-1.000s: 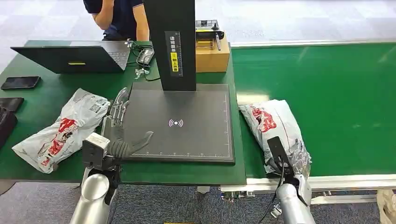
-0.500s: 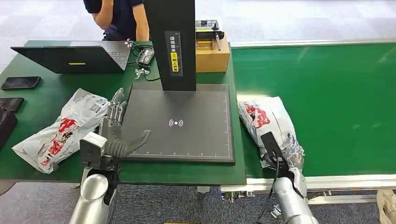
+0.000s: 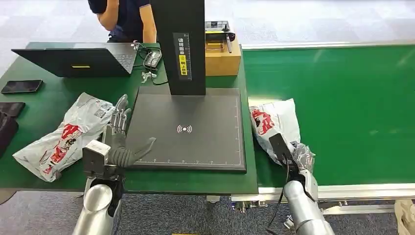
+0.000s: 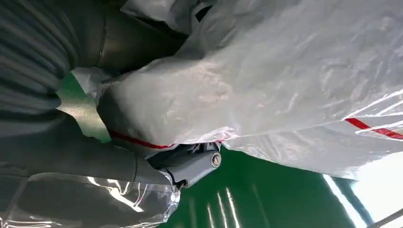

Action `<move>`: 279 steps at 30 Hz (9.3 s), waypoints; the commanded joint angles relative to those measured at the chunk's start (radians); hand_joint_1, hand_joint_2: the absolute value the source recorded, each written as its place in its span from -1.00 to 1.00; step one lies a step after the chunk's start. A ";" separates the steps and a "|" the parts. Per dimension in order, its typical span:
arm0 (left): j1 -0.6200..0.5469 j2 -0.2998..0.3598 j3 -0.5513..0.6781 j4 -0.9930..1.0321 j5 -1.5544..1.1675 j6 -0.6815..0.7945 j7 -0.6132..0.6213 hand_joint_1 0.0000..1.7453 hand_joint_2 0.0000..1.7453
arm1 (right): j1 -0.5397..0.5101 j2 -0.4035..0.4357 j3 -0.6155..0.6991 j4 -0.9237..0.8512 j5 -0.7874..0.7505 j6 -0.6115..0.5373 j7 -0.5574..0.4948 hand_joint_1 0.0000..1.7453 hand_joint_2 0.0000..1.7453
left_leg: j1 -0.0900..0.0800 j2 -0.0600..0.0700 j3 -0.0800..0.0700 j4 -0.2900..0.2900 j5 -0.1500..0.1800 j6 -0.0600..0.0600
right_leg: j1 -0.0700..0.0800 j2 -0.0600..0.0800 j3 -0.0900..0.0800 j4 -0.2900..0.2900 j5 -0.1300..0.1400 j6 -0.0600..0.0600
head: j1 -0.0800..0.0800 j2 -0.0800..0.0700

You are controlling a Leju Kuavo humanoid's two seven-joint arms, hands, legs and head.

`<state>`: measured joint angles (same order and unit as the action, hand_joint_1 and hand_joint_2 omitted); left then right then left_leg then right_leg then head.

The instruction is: Moved the parcel from conveyor to table for the left to box.

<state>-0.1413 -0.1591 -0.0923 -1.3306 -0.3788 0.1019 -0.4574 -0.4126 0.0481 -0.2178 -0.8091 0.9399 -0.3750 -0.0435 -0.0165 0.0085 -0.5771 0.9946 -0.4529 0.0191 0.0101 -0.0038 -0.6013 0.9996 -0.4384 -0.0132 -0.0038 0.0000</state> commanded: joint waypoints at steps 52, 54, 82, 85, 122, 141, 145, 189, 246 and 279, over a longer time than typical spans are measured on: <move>-0.018 0.020 -0.051 0.144 0.065 0.071 -0.087 -1.00 1.00 | 0.163 -0.007 0.504 -0.737 -0.265 -0.309 -0.364 0.96 1.00 | 0.000 0.002 0.004 -0.002 -0.001 -0.003 | 0.000 0.003 0.003 -0.002 -0.001 0.002 | 0.000 0.000; 0.002 0.016 -0.052 0.120 0.067 0.077 -0.086 -1.00 1.00 | 0.147 -0.007 0.522 -0.710 -0.266 -0.306 -0.364 0.94 1.00 | 0.000 0.002 0.004 -0.002 -0.001 -0.002 | 0.000 0.002 0.004 -0.002 -0.001 0.001 | 0.000 0.000; 0.095 0.056 -0.053 0.027 0.080 0.153 -0.057 -1.00 1.00 | -0.117 0.024 0.510 -0.047 -0.485 -0.314 -0.511 1.00 1.00 | 0.001 0.001 0.005 -0.002 0.000 -0.003 | 0.000 0.002 0.004 -0.002 -0.001 0.002 | 0.000 0.000; 0.070 0.070 -0.060 0.056 0.092 0.150 -0.061 -1.00 1.00 | -0.141 0.035 0.490 0.060 -0.551 -0.282 -0.561 1.00 1.00 | 0.001 0.001 0.003 -0.002 0.000 -0.002 | 0.000 0.001 0.003 -0.002 -0.001 0.001 | 0.000 0.000; -0.110 0.089 -0.117 0.205 0.124 0.090 -0.099 -1.00 1.00 | -0.137 0.057 0.652 -0.036 -0.573 0.018 -0.654 0.94 1.00 | 0.001 0.000 0.003 -0.001 0.000 -0.003 | 0.000 0.001 0.003 -0.001 -0.001 0.001 | 0.000 0.000; 0.023 0.082 -0.096 0.079 0.115 0.144 -0.051 -1.00 1.00 | -0.151 0.045 0.521 0.086 -0.435 -0.166 -0.359 -1.00 1.00 | 0.001 -0.001 0.003 -0.001 0.000 -0.003 | 0.000 0.000 0.003 -0.001 -0.001 0.001 | 0.000 0.000; 0.041 0.085 -0.091 0.063 0.114 0.144 -0.048 -1.00 1.00 | -0.125 0.047 0.507 0.035 -0.503 -0.070 -0.404 -1.00 1.00 | 0.001 0.000 0.004 -0.002 0.000 -0.003 | 0.001 0.001 0.004 -0.001 -0.002 0.001 | 0.000 0.000; -0.018 0.040 -0.029 0.114 -0.018 0.053 -0.028 -1.00 1.00 | 0.254 0.081 0.342 -0.721 -0.558 -0.050 -0.528 -1.00 1.00 | 0.001 -0.004 0.003 -0.001 0.000 -0.003 | 0.000 -0.003 0.004 0.000 -0.003 0.001 | 0.000 0.000; -0.539 0.075 -0.487 0.815 -0.743 0.005 0.111 -1.00 1.00 | 0.418 0.052 0.299 -0.809 -0.661 0.030 -0.549 -1.00 1.00 | 0.001 -0.003 0.004 -0.001 0.000 -0.003 | 0.000 -0.002 0.004 -0.001 -0.001 0.001 | 0.000 0.000; -0.484 0.092 -0.450 0.697 -0.755 0.086 0.173 1.00 1.00 | 0.421 0.056 0.334 -0.871 -0.630 0.036 -0.509 -1.00 1.00 | 0.001 0.000 0.013 -0.001 0.000 -0.003 | 0.000 0.001 0.013 0.000 -0.001 0.000 | 0.000 0.000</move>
<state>-0.6739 -0.0839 -0.5646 -0.5314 -1.1216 0.1156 -0.2899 -0.0131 0.1106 0.0946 -1.6629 0.2949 -0.3391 -0.5596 -0.0161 0.0085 -0.5648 0.9943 -0.4525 0.0181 0.0104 -0.0043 -0.5894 1.0003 -0.4389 -0.0146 -0.0038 0.0000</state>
